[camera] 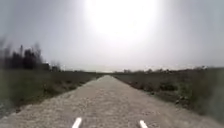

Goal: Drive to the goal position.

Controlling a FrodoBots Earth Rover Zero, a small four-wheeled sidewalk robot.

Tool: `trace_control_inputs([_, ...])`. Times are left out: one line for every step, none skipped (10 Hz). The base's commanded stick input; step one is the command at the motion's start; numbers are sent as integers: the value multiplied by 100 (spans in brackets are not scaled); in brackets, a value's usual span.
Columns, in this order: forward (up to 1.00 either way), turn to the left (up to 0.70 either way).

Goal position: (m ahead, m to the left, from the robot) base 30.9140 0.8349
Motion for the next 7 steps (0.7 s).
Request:
trace_control_inputs([70, 0])
trace_control_inputs([70, 0])
trace_control_inputs([70, 0])
trace_control_inputs([70, 0])
trace_control_inputs([70, 0])
trace_control_inputs([70, 0])
trace_control_inputs([70, 0])
